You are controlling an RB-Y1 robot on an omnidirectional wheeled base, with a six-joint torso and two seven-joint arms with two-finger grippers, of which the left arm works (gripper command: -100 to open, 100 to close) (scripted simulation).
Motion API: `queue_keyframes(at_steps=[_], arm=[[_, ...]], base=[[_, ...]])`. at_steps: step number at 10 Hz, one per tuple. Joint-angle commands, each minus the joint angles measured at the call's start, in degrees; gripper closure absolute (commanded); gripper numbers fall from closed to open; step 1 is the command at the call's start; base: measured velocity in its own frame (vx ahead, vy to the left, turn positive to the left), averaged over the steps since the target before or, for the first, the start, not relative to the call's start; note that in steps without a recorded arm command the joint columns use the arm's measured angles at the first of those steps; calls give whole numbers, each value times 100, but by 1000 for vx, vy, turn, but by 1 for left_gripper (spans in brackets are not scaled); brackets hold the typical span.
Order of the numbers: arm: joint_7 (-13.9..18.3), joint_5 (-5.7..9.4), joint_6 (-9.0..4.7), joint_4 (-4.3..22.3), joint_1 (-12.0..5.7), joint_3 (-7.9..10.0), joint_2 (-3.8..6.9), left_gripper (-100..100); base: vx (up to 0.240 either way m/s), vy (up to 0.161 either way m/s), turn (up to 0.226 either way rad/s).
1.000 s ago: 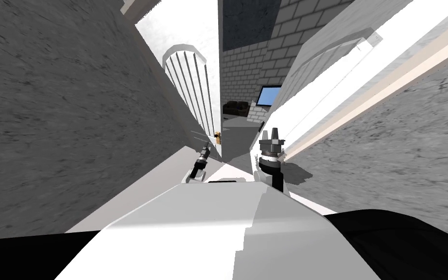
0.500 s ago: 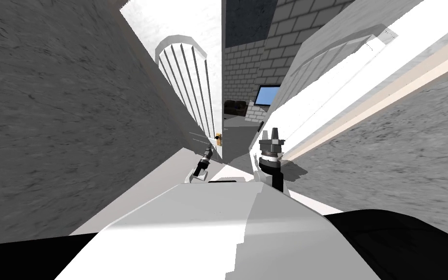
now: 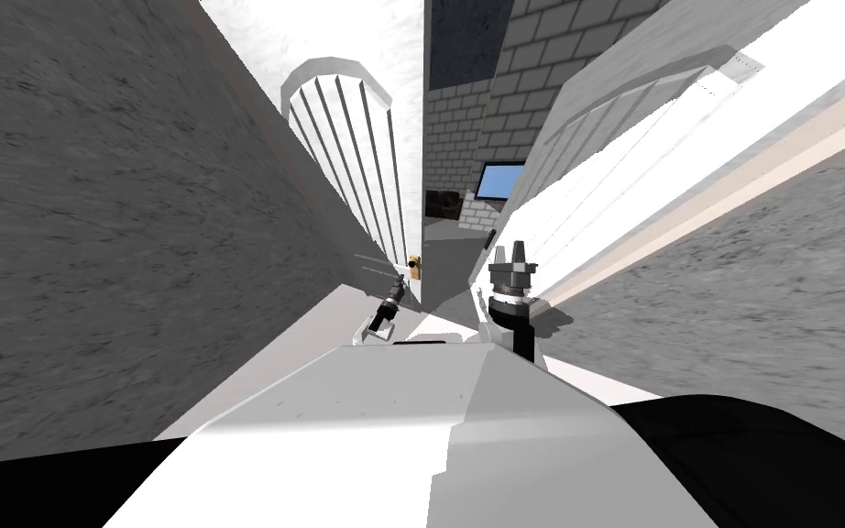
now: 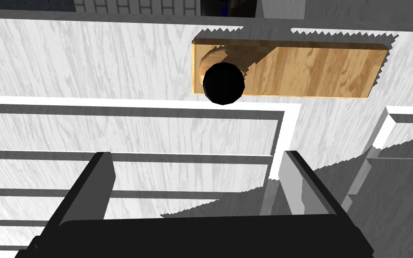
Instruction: Push the door open
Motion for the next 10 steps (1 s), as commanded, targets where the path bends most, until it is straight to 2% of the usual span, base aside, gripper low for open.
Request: queue_keyframes(at_steps=[1, 3, 4, 5, 10], arm=[[30, 12, 56, 207, -126, -55, 12, -100], [51, 19, 82, 362, -203, -102, 18, -100], [34, 12, 84, 265, -142, -96, 19, -100], [35, 17, 91, 320, -184, -71, 0, -100], [17, 35, 99, 515, -340, 34, -89, -100]], base=[[155, 127, -93], [95, 90, -55], [39, 31, -11], [93, -11, -22], [188, -60, -29]])
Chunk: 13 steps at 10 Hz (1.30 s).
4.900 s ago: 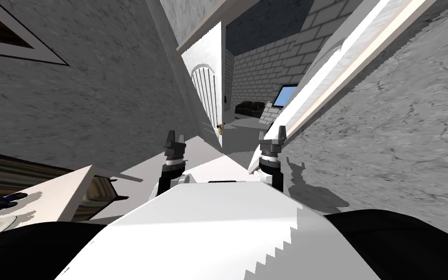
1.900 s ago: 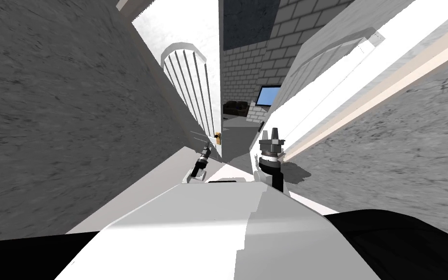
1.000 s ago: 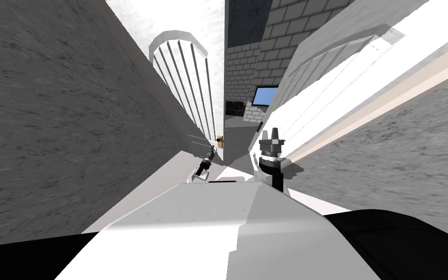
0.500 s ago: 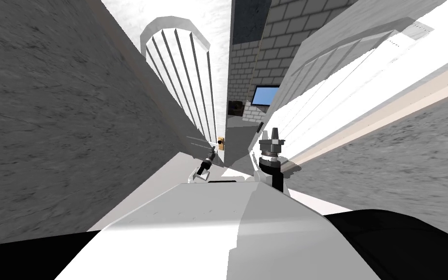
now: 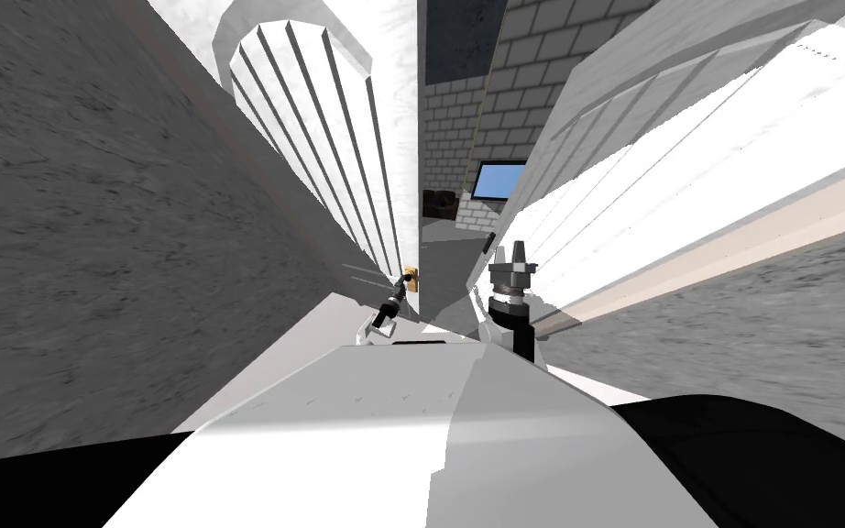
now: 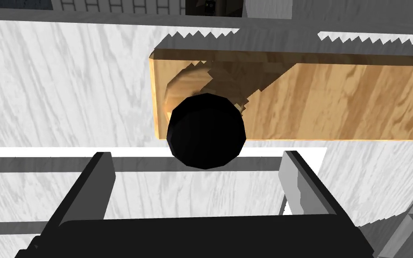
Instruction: Push the door open
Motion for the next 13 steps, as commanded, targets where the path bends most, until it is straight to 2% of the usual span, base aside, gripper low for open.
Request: queue_keyframes(at_steps=[1, 3, 4, 9, 10, 13], arm=[[-2, 8, 8, 51, -46, 34, -22, -100], [-6, 8, 1, 71, -57, 41, -32, -100], [-6, 8, 1, 71, -57, 41, -32, 100], [-6, 8, 1, 71, -57, 41, -32, 100], [-32, 15, -2, 109, -117, 144, -32, 100], [-59, 24, -8, 161, -155, 262, -29, 100]], base=[[184, -68, -23], [141, -58, -14], [-11, 5, 5], [-9, 5, -7], [95, -61, 36], [138, -93, 47]])
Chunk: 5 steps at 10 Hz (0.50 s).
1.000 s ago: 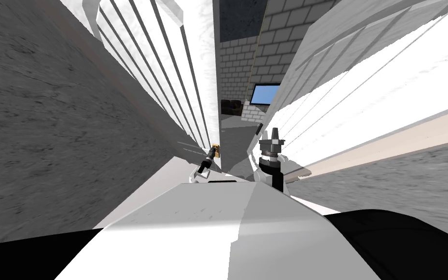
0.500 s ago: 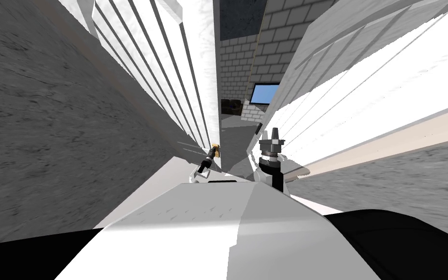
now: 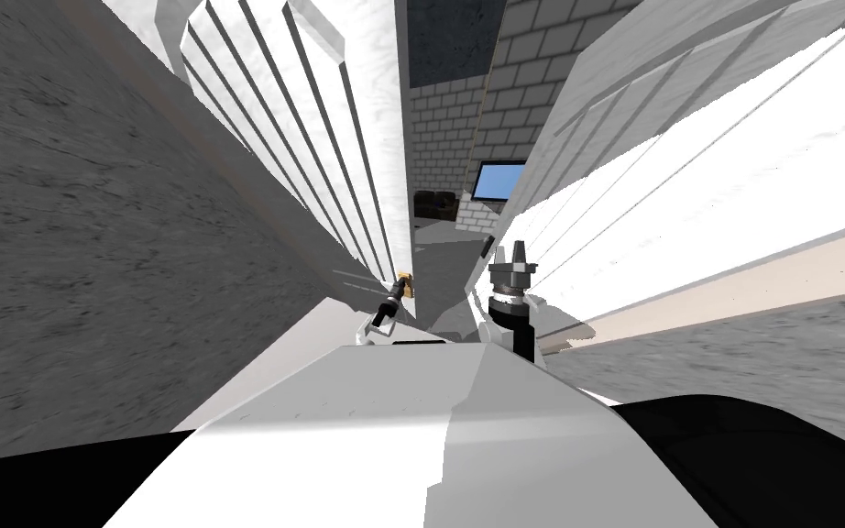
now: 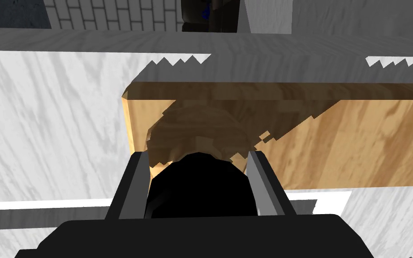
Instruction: Push the door open
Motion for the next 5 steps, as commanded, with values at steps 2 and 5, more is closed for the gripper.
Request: queue_keyframes(at_steps=[2, 5], arm=[[-35, 16, -16, -7, -101, 190, 25, 100], [-88, 33, -26, 93, -172, 413, 18, 100]], base=[[147, -96, 41], [142, -112, 57]])
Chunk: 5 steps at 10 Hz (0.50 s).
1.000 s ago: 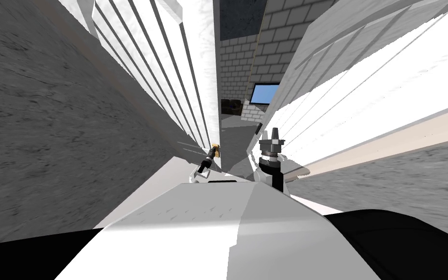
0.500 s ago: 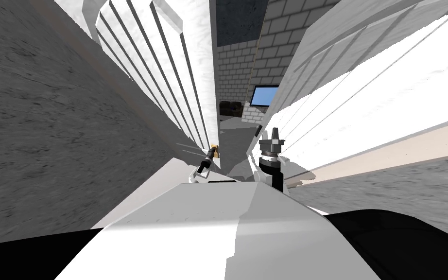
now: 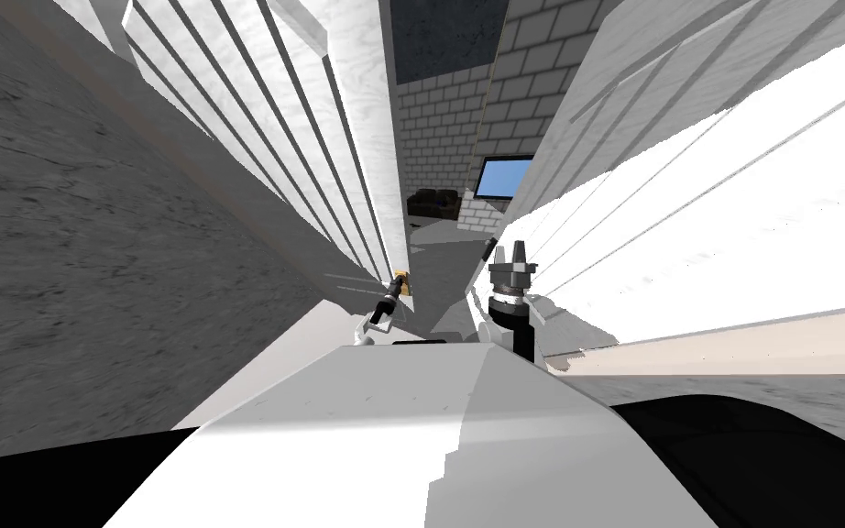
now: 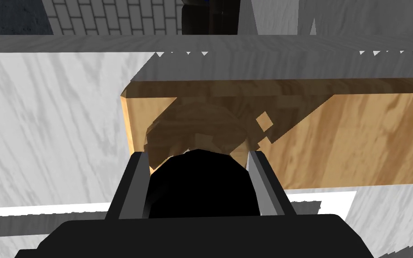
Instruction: Push the door open
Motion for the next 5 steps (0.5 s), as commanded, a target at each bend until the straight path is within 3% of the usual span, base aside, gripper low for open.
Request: queue_keyframes(at_steps=[1, 5], arm=[[-37, 13, 24, -27, -44, 176, 30, 100], [-84, 28, 15, 63, -108, 379, 13, 100]], base=[[146, -117, 46], [102, -76, 47]])
